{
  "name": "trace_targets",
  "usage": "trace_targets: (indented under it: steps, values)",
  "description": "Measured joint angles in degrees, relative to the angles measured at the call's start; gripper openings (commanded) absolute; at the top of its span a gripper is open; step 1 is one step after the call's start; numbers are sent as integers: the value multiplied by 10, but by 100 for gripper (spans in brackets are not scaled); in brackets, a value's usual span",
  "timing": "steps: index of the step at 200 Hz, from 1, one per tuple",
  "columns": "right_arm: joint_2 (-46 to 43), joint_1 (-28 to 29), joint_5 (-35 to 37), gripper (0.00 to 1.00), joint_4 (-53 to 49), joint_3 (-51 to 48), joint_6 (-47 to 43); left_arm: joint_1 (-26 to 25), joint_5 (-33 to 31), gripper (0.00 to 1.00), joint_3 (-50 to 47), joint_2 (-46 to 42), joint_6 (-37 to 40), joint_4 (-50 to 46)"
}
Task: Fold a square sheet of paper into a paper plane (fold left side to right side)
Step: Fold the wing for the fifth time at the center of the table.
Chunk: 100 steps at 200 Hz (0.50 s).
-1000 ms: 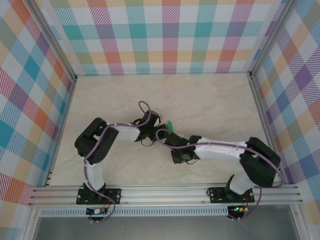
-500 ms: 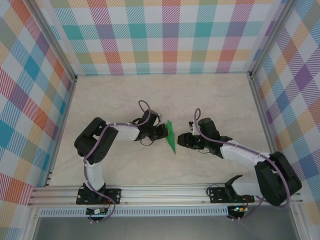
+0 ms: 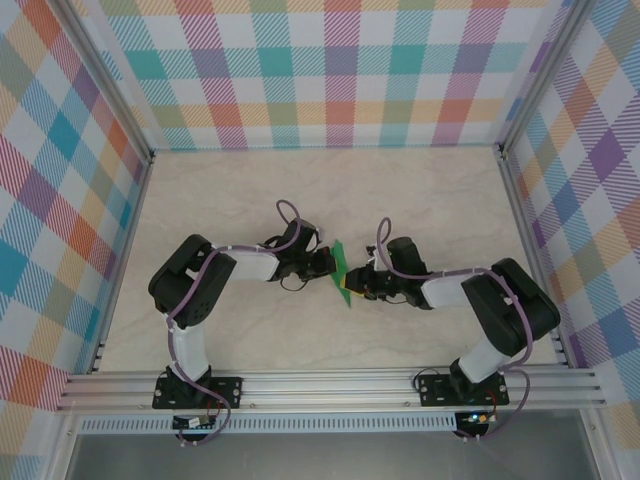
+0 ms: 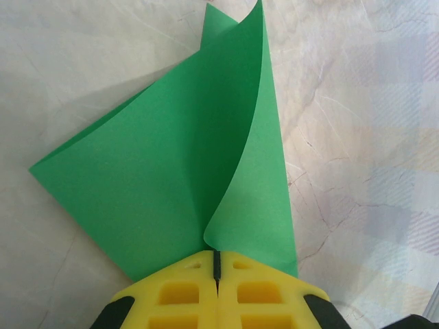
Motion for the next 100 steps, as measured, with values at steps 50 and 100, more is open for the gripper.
trace_targets:
  steps: [50,100]
  values:
    - [18,19,0,26,7,1,2,0,0,0,0,0,0,0]
    - [18,19,10,25,-8,2,-1,0,0,0,0,0,0,0]
